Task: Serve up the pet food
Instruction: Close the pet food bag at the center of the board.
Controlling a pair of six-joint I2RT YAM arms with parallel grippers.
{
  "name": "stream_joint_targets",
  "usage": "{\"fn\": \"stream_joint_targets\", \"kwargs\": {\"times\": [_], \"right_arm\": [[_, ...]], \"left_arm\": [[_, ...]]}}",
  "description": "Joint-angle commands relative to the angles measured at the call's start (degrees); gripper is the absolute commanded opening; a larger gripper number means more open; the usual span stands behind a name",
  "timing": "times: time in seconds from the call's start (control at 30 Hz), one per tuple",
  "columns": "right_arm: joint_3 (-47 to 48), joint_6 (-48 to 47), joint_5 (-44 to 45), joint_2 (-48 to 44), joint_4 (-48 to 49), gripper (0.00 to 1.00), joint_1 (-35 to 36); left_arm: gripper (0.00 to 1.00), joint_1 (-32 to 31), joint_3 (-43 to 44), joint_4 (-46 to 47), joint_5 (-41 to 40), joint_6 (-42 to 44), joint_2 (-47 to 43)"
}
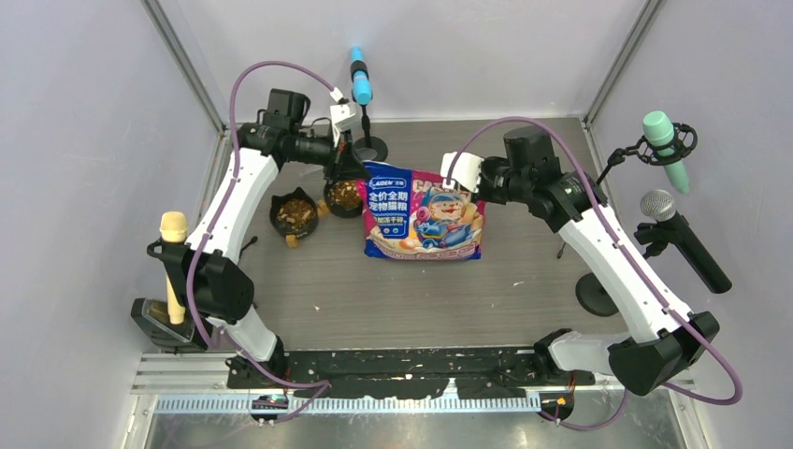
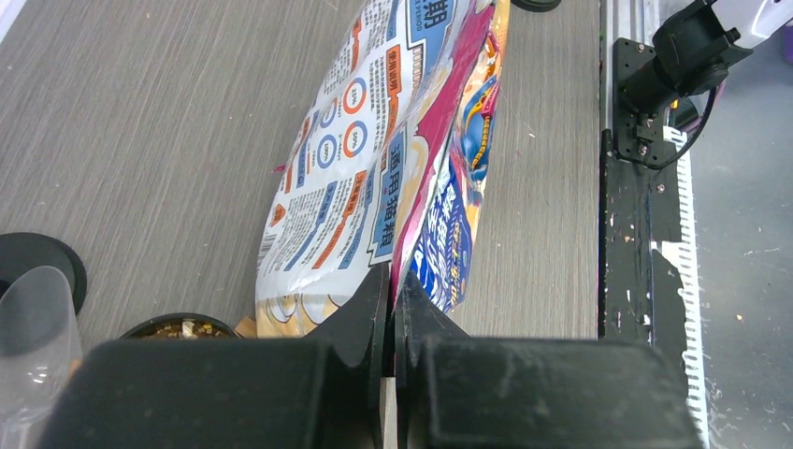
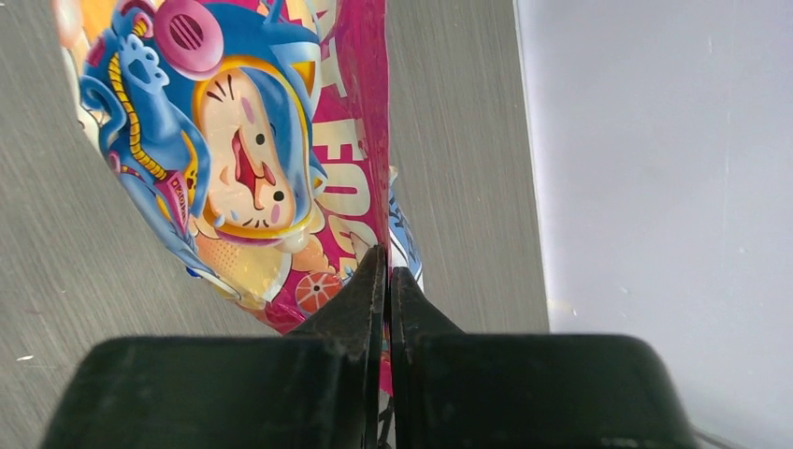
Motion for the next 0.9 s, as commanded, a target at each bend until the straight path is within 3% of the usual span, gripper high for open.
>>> {"fn": "stream_joint_targets", "kwargs": {"times": [0.0,0.13,0.2,0.47,0.53,0.67,0.8,0.87], "right_arm": [[4.25,0.44,3.34,-3.05,-10.66,0.05,-4.75],[6.38,1.4,-10.39,-1.52,-12.59,0.05,-3.36],[7.12,1.71,-12.97,-0.18,-13.41,0.05,-1.73],[7.0,1.55,-5.22,5.04,-14.31,0.05,1.37],[7.33,1.58,-4.84,5.47,-14.04,0.05,1.66],[8.98,2.43,-4.14,5.54,-13.5,0.05,2.05],[10.8,4.23,-3.12,5.26,-12.91,0.15,2.27],[11.44,5.24,-2.91,5.04,-11.96,0.35,2.37]], "left_arm": [[0.0,5.14,2.28,1.48,-4.92,0.03,-1.97],[0.0,2.59,3.47,1.62,-5.59,-0.62,-1.05],[0.0,1.81,3.27,2.64,-5.58,-1.81,-0.68],[0.0,0.74,2.89,3.87,-5.89,-3.29,-0.35],[0.06,0.72,3.2,3.55,-6.42,-3.29,-0.37],[0.32,0.75,4.31,2.49,-7.66,-3.2,-0.47],[0.36,0.84,5.42,2.16,-7.6,-3.37,-0.52],[0.36,0.8,5.94,2.05,-7.39,-3.42,-0.46]]}}
